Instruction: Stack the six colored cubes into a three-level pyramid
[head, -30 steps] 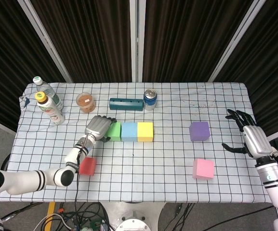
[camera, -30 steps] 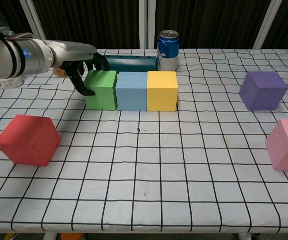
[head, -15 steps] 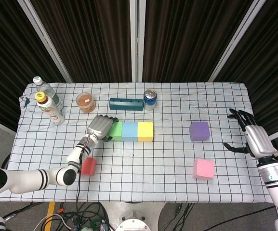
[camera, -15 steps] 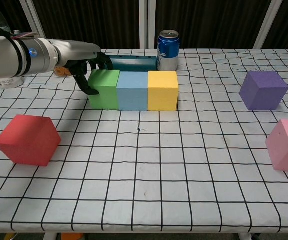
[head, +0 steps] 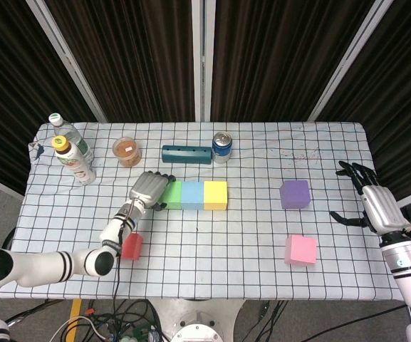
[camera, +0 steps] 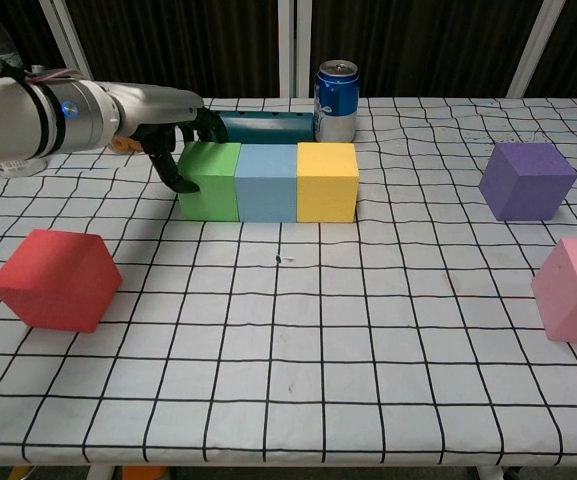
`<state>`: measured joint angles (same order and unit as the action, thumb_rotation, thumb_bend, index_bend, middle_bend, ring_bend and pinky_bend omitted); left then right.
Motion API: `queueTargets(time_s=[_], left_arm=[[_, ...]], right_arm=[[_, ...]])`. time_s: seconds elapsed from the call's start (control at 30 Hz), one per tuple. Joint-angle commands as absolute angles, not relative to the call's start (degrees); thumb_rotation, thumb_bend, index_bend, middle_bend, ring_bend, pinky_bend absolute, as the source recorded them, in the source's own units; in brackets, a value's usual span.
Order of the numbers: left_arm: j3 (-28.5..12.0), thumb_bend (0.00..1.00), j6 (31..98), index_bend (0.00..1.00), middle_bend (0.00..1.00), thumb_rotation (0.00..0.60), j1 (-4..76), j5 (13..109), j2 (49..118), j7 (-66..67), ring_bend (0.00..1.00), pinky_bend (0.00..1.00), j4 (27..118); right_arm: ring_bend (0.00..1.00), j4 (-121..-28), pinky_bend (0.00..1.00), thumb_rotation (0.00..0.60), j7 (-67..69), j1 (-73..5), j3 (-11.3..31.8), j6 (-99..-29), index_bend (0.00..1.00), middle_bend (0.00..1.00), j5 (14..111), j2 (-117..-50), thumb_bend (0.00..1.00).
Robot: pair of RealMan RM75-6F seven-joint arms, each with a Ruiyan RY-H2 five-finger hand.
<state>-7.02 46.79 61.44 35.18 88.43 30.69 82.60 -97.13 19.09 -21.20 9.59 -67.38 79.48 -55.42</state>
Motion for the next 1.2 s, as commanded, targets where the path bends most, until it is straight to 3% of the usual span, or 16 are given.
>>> queueTargets(time_s=[0.03, 0.63, 0.87, 1.2], left_arm=[[-6.95, 0.25, 46.93, 0.3, 0.33, 0.6, 61.55, 35.15, 88.58, 30.9, 0.28, 0.31, 82.61], [-7.14, 0.25, 47.22, 0.29, 0.32, 0.6, 62.5, 34.24, 88.94, 31.76, 0.28, 0.31, 82.76], [-6.88, 0.24, 47.47, 0.22, 0.29, 0.6, 62.67, 33.63, 89.11, 32.3, 0.28, 0.31, 83.0], [-6.51, 0.23, 47.7, 0.08, 0.16, 0.6, 62.71, 32.44, 88.43, 32.89, 0.23, 0.3, 84.2]], right_arm=[[0.0, -97.1, 0.0, 0.6, 19.1, -21.15, 9.57, -67.37, 0.0, 0.2, 79.46, -55.38, 0.1], [0.0, -96.58, 0.0, 0.6, 19.87, -21.02, 9.67, -67.26, 0.0, 0.2, 79.45, -55.35, 0.1], [0.0, -96.4, 0.0, 0.6, 20.03, -21.1, 9.69, -67.1, 0.0, 0.2, 79.49, -55.51, 0.1], [0.0, -96.58, 0.0, 0.6, 19.61, -21.23, 9.5, -66.6, 0.0, 0.19, 79.43, -55.72, 0.1]])
